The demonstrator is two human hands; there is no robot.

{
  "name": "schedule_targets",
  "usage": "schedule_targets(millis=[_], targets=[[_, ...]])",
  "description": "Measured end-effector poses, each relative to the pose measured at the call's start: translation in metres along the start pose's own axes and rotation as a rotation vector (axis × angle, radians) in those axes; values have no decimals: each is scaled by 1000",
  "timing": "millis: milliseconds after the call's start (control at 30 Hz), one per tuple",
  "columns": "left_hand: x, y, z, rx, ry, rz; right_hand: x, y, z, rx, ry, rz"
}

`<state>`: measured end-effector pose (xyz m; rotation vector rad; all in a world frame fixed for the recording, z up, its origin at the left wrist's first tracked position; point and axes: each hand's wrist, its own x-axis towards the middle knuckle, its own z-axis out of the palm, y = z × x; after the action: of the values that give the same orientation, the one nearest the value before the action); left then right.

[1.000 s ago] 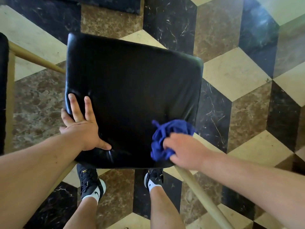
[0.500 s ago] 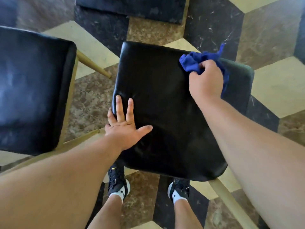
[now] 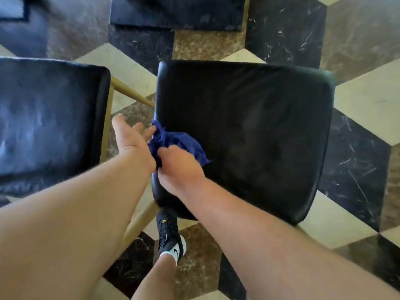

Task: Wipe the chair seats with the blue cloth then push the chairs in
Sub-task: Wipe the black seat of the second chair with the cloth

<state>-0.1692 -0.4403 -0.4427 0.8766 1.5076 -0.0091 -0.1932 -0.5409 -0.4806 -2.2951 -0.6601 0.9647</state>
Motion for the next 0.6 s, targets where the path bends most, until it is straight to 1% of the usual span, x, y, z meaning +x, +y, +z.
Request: schedule_targets(millis=[67, 133, 167, 200, 233, 267, 300, 333, 400, 433, 467, 533, 600], targets=[[1, 0, -2, 105, -43, 20, -41, 14, 10, -51, -170, -123], [1, -5, -1, 290, -15, 102, -78, 40, 5, -118, -397, -261], [1, -11, -2, 479, 19, 198, -92, 56, -6, -170, -485, -308], [3, -19, -5, 719, 36, 322, -102, 74, -21, -229, -539, -329], [5, -31, -9, 961, 11, 433, -107, 91, -38, -280, -554, -319], [5, -44, -13, 1163, -49, 497, -109, 107, -57, -311, -536, -276], [6, -58, -15, 1318, -108, 502, -108, 124, -77, -323, -497, -213], [5, -71, -17, 1448, -152, 467, -105, 139, -97, -318, -447, -143], [2, -82, -16, 1646, -214, 340, -93, 163, -132, -284, -318, -13], [2, -82, -14, 1706, -236, 284, -84, 172, -147, -266, -222, 39], [4, -81, -12, 1741, -258, 239, -72, 180, -159, -242, -95, 84], [8, -74, -8, 1760, -298, 160, -40, 187, -174, -159, 228, 181], [9, -69, -4, 1786, -306, 121, -9, 180, -175, -44, 514, 329]])
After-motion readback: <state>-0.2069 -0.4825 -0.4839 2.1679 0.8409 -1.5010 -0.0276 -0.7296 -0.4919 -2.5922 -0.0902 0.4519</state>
